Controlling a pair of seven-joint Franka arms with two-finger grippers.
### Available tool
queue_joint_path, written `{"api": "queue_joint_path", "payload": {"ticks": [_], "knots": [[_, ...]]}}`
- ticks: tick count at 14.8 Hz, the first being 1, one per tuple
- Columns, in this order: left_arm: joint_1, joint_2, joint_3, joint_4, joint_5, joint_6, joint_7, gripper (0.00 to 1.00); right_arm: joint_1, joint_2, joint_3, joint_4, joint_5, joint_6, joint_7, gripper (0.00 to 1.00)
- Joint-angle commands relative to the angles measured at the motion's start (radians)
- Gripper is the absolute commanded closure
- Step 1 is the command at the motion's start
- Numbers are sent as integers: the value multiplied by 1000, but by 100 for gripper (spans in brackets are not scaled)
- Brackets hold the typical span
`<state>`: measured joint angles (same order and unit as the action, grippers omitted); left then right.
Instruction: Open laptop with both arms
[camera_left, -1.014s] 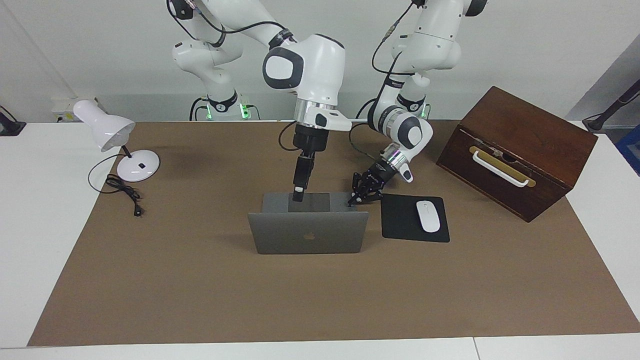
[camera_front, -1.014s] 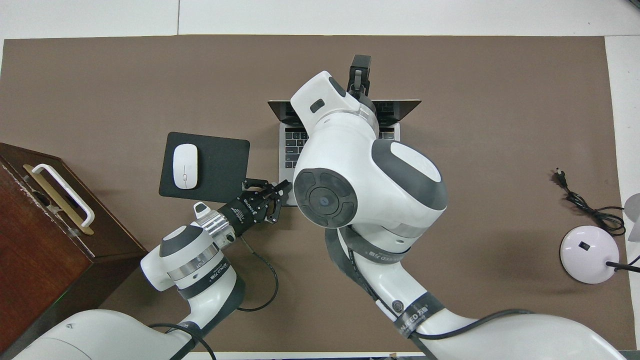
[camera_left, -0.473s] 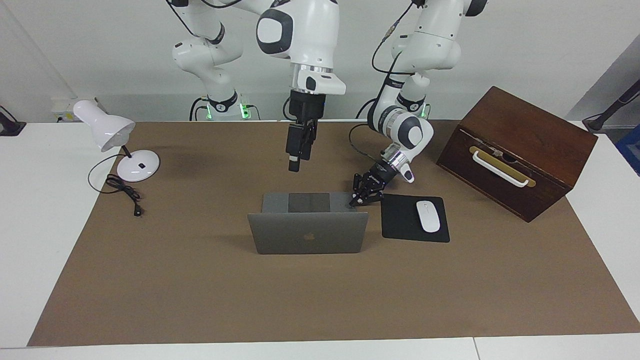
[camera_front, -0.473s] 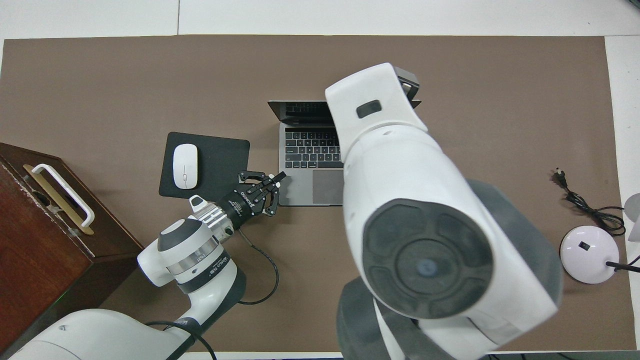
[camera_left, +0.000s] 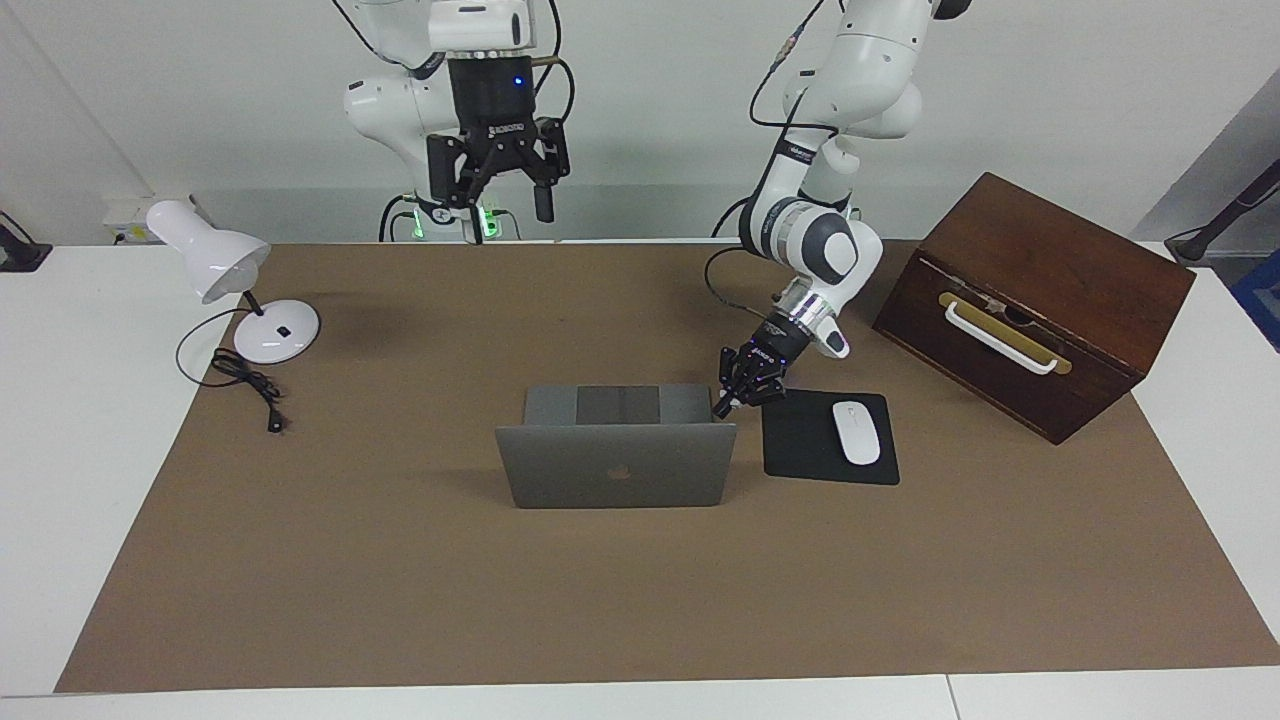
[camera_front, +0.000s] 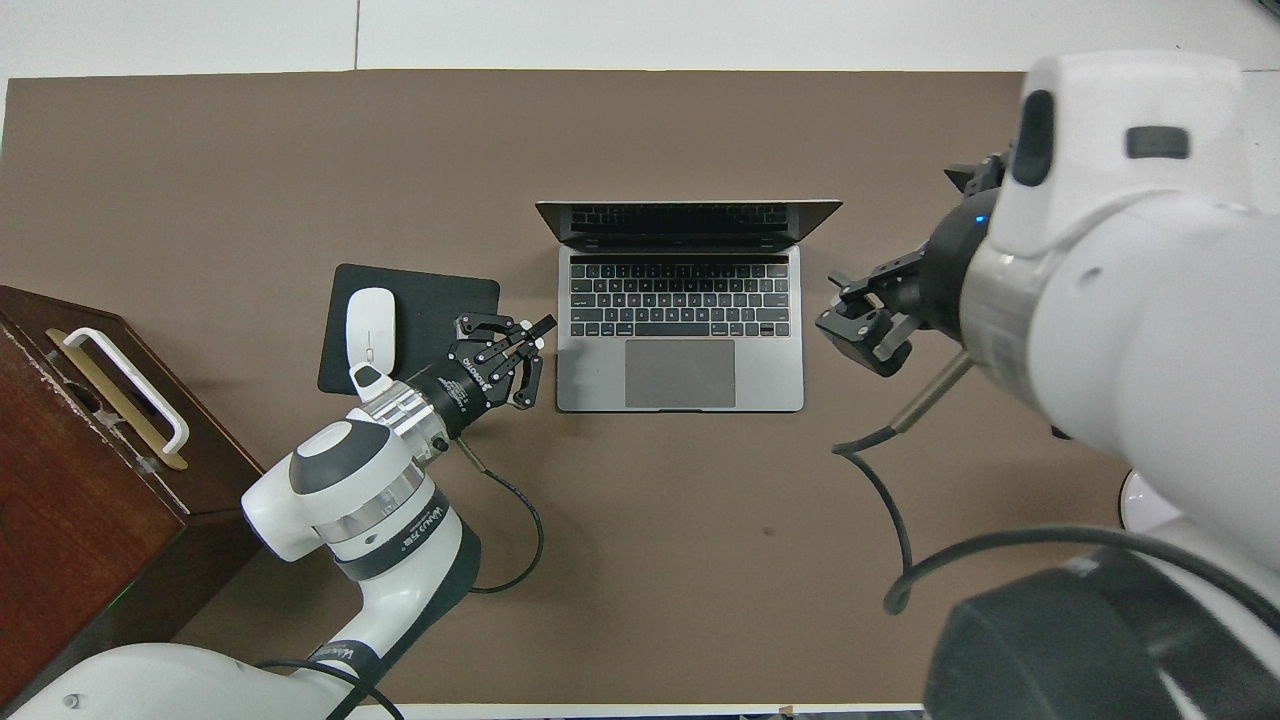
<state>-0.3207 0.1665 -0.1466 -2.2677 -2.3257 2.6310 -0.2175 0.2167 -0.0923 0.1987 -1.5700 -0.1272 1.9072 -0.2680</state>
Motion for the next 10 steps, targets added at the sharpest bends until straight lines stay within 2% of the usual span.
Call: {"api": "queue_joint_path", "payload": {"ticks": [1, 8, 10], "knots": [[22, -8, -4, 57, 113, 76, -5, 100, -59, -58, -24, -13, 96, -62, 73, 0], [113, -1, 1, 164, 498, 107, -10, 100, -68, -89, -165, -13, 155, -217, 279, 0], [150, 7, 1, 192, 683, 122, -7, 100, -68, -90, -196, -15, 155, -258, 312, 0]]}}
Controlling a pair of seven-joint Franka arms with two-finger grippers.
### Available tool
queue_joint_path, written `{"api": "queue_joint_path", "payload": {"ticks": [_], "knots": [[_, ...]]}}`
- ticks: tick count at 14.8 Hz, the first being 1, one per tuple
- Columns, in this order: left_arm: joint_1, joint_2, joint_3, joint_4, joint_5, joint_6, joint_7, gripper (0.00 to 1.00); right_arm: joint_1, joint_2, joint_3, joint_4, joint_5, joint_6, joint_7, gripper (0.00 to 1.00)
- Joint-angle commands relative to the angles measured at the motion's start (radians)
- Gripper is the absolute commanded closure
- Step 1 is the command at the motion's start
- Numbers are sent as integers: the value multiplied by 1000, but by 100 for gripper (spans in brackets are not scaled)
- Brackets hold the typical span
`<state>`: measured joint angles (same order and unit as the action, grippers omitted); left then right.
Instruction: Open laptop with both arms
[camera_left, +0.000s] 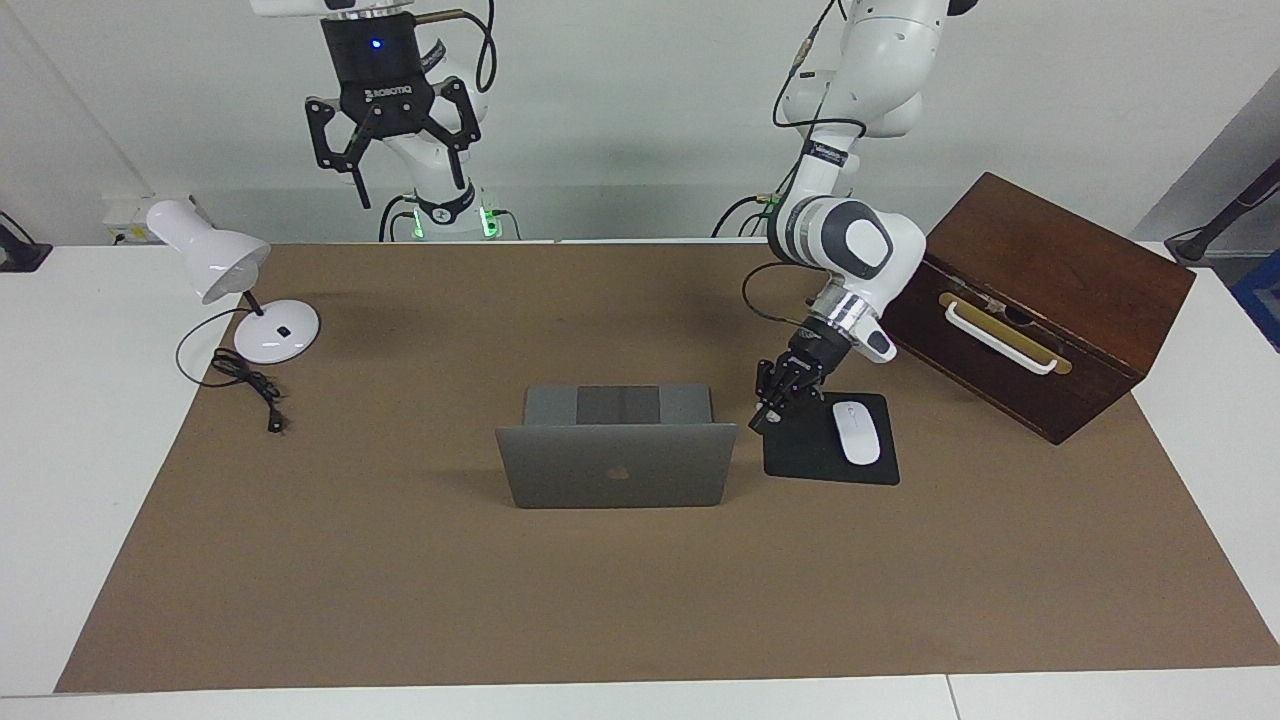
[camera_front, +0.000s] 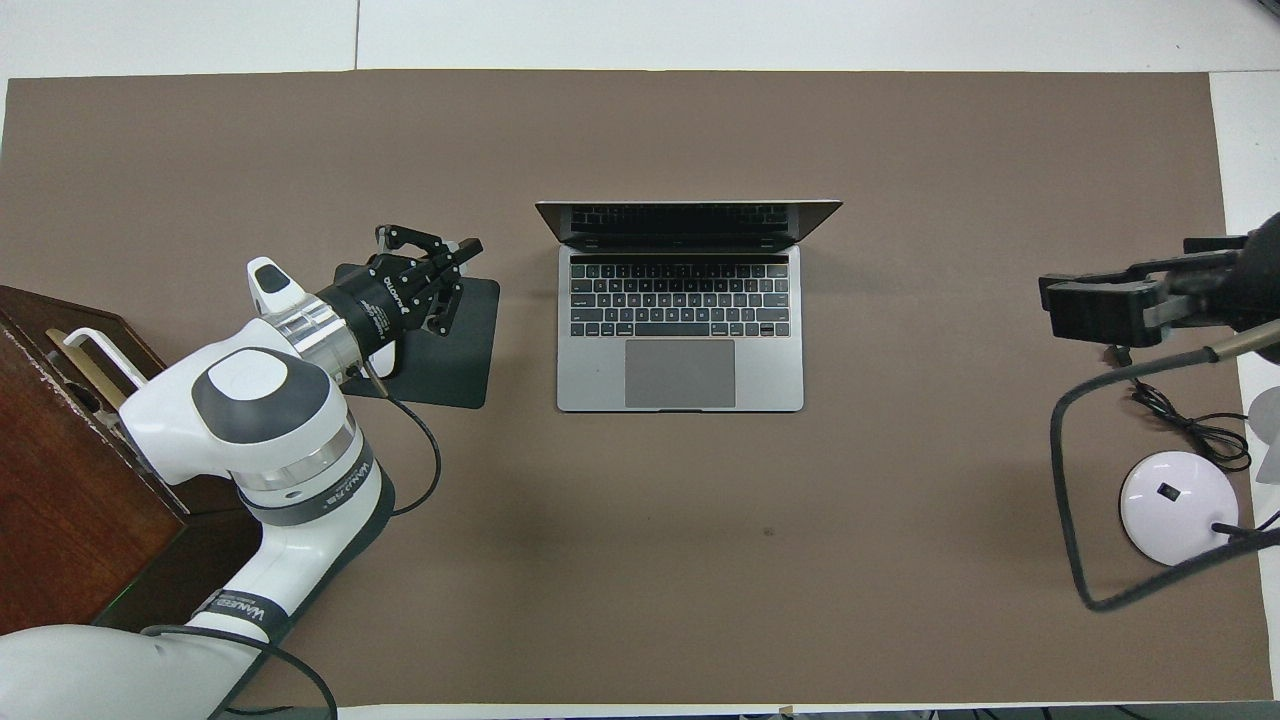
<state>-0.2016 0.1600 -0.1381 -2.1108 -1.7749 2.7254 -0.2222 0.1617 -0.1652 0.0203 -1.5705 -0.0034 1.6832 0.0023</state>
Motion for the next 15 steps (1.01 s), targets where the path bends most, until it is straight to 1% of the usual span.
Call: {"api": "queue_joint_path", "payload": {"ticks": [1, 3, 5, 6, 8, 9, 10, 12, 13, 15], "knots": [[65, 16, -8, 54, 237, 27, -3, 100, -13, -23, -28, -16, 29, -55, 63, 0], [108, 41, -8, 101, 438, 17, -5, 100, -25, -31, -48, -28, 28, -89, 77, 0], [142, 62, -5, 139, 636, 13, -2, 100, -48, -45, -49, -49, 28, -106, 84, 0], [155, 75, 11, 170, 775, 2, -2, 100, -65, -50, -49, -55, 28, -115, 84, 0], [163, 105, 46, 244, 1022, -62, 0, 100, -83, -54, -49, -77, 28, -120, 84, 0], [163, 122, 64, 293, 1111, -108, -5, 100, -103, -63, -48, -92, 28, -120, 82, 0], [163, 134, 81, 333, 1168, -152, -6, 100, -126, -66, -37, -103, 28, -120, 82, 0], [163, 144, 104, 380, 1236, -225, -8, 100, -169, -63, -19, -129, 28, -112, 73, 0], [163, 144, 124, 411, 1303, -289, -8, 100, -195, -57, 4, -137, 28, -105, 73, 0], [163, 145, 155, 509, 1460, -480, -9, 100, -214, -42, 29, -135, 28, -100, 74, 0]]}}
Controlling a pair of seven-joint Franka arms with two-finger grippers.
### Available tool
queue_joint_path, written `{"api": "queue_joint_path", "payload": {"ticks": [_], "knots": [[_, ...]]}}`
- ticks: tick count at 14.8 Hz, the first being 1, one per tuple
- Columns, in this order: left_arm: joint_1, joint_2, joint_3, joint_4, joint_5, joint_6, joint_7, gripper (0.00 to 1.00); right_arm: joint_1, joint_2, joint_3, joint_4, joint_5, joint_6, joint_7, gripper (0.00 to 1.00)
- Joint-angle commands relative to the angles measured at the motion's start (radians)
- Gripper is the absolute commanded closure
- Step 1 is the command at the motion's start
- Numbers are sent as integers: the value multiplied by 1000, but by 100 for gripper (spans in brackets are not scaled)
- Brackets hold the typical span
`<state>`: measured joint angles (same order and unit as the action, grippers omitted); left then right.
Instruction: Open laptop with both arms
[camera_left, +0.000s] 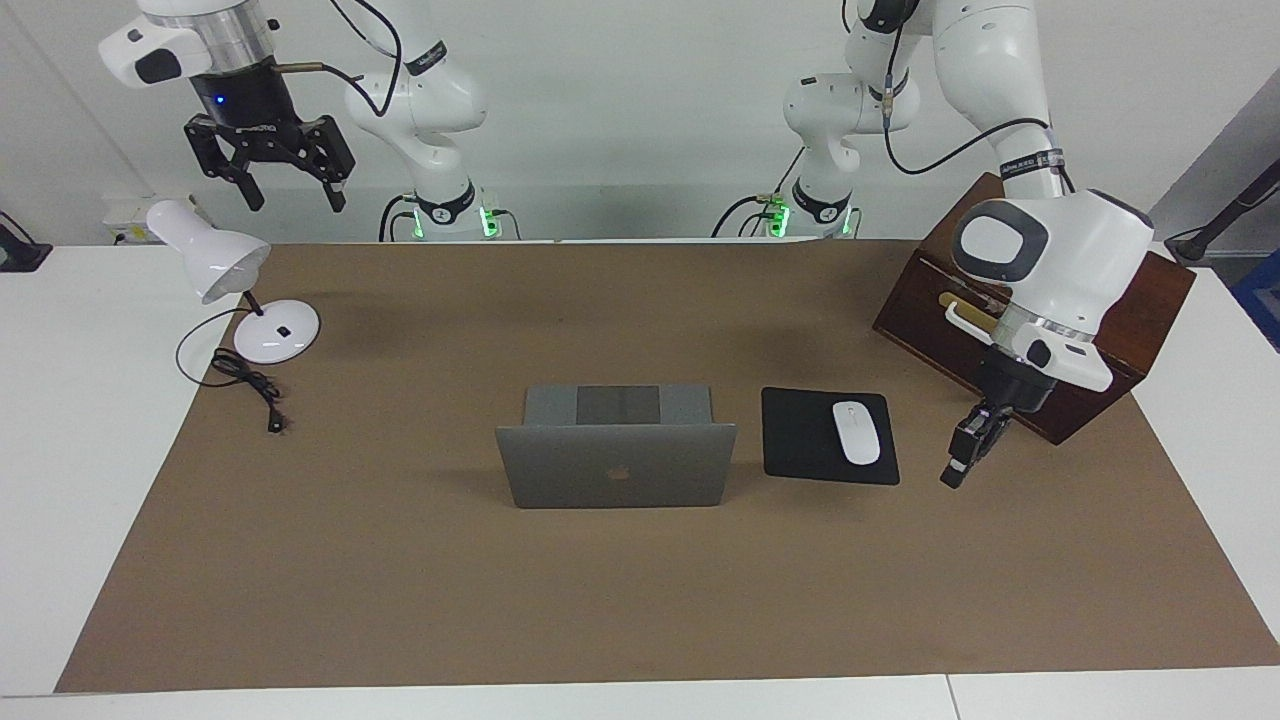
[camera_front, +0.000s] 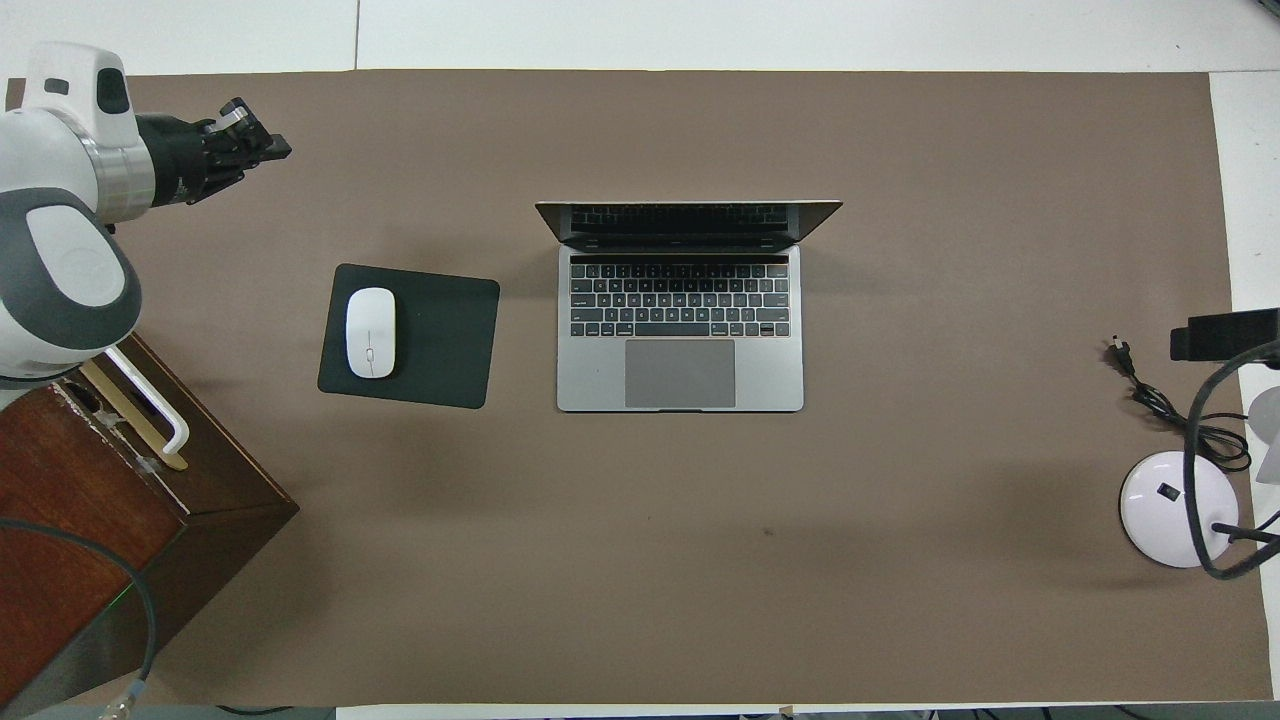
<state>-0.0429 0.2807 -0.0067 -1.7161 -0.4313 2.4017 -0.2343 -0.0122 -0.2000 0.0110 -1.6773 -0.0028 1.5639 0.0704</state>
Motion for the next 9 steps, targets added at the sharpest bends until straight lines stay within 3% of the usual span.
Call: {"api": "queue_joint_path", "payload": {"ticks": [1, 3, 5, 9], "knots": [[6, 23, 25, 153, 167, -235, 1, 100, -52, 10, 53, -24, 27, 24, 8, 0], [3, 8, 48, 167, 218, -347, 3, 100, -69, 37, 61, -19, 27, 48, 5, 0], [4, -55, 62, 165, 273, -471, 3, 100, -81, 53, 78, -13, 29, 53, 5, 0], [4, -152, 62, 144, 338, -692, 1, 100, -178, 67, 185, -12, 29, 93, -37, 0]]}}
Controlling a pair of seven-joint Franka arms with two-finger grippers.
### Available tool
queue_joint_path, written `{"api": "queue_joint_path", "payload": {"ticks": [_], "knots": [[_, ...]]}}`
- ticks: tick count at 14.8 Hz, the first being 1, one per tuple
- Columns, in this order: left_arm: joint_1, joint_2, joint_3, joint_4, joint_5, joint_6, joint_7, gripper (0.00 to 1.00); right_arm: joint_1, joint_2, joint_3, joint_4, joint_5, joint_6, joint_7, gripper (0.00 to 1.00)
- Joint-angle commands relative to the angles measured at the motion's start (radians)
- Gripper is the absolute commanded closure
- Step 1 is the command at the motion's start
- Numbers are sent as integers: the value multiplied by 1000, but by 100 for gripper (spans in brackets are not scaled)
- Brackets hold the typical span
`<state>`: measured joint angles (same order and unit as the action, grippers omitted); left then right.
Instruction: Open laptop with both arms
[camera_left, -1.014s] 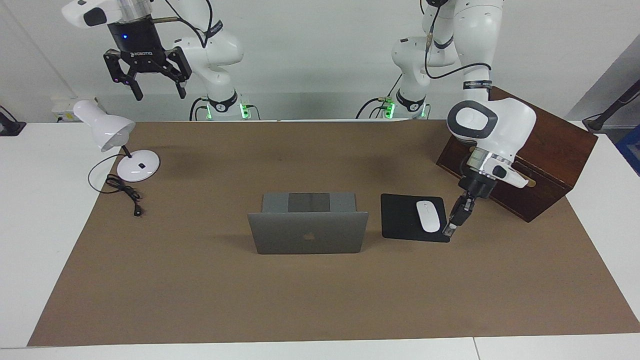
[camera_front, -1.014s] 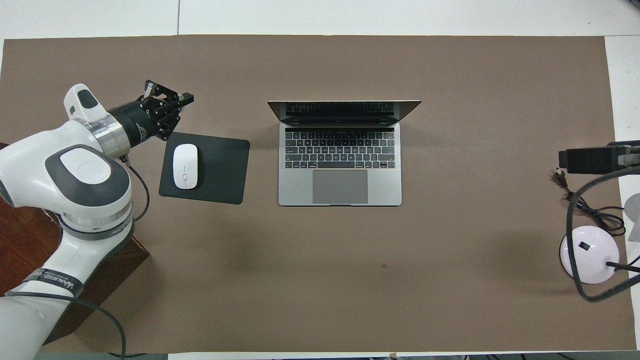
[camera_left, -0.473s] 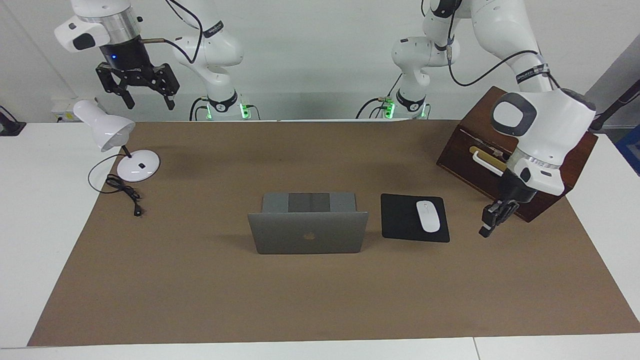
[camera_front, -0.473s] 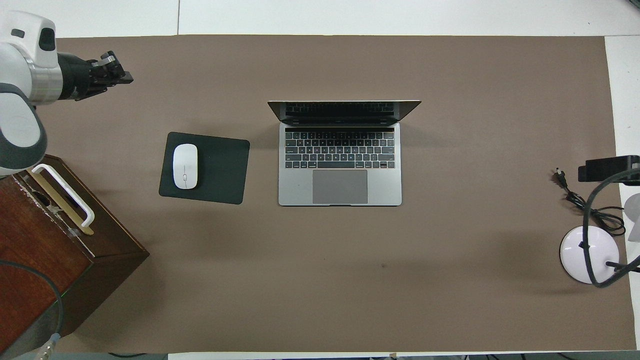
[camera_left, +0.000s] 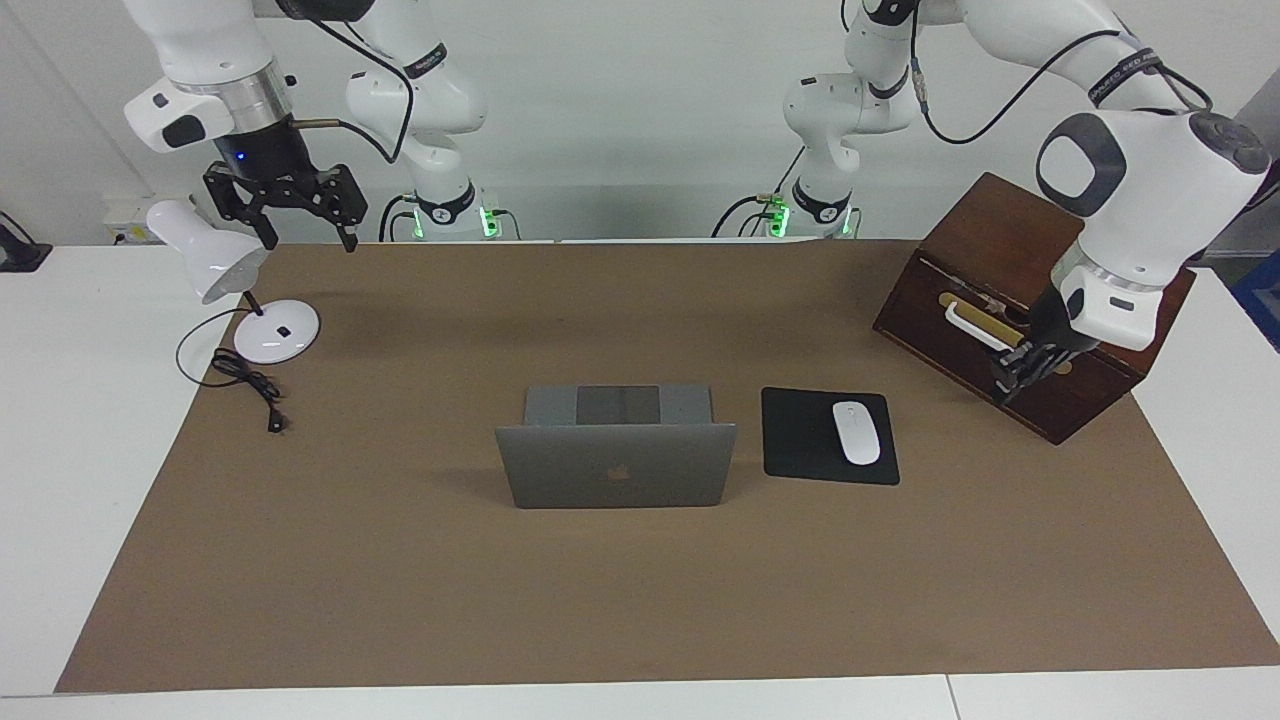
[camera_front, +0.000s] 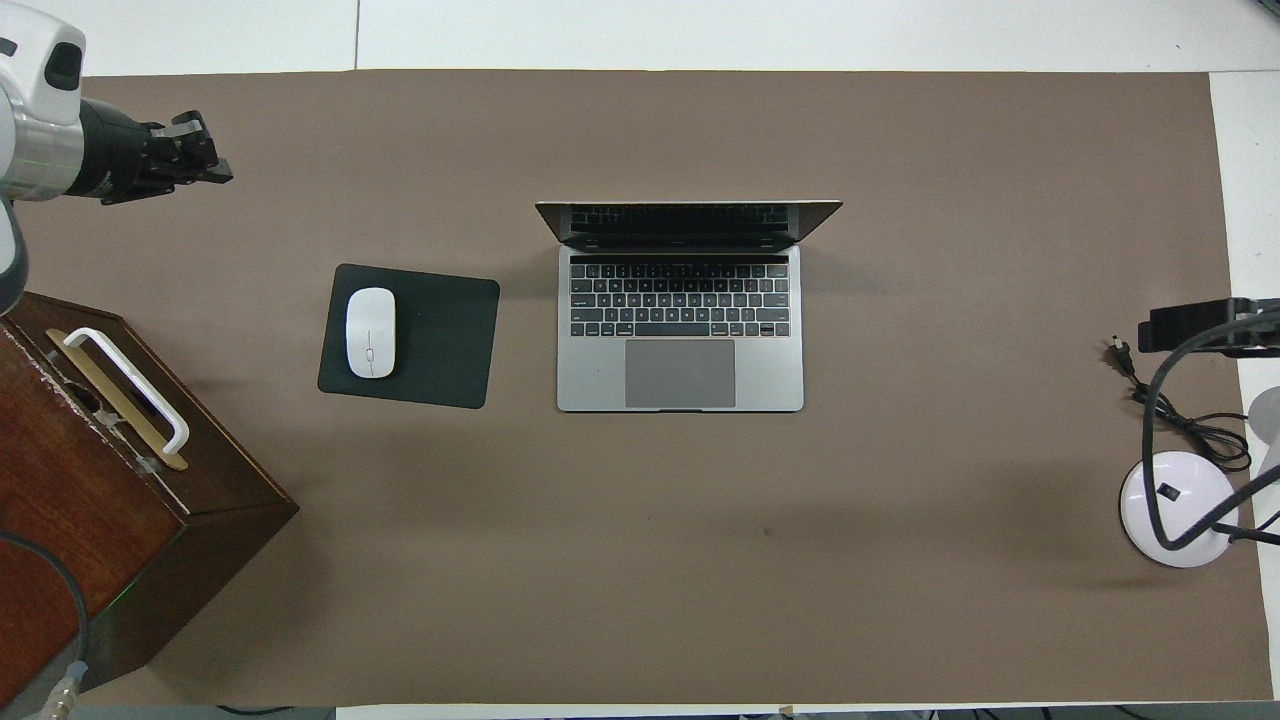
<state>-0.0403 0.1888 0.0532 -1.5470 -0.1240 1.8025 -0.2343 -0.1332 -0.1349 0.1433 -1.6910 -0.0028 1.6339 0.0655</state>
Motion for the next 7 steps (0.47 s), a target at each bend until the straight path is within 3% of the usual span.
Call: {"api": "queue_joint_path", "payload": {"ticks": [1, 2, 5, 7], "knots": [[3, -93, 2, -31, 30, -147, 1, 100, -52, -6, 53, 1, 30, 21, -29, 0], [22, -116, 2, -39, 30, -184, 1, 95, -49, -8, 53, -3, 30, 21, -27, 0], [30, -207, 2, -119, 32, -245, 1, 64, -52, -8, 50, -3, 79, 24, -13, 0], [30, -232, 2, -143, 38, -271, -2, 0, -55, -9, 51, -3, 96, 20, -3, 0]]}}
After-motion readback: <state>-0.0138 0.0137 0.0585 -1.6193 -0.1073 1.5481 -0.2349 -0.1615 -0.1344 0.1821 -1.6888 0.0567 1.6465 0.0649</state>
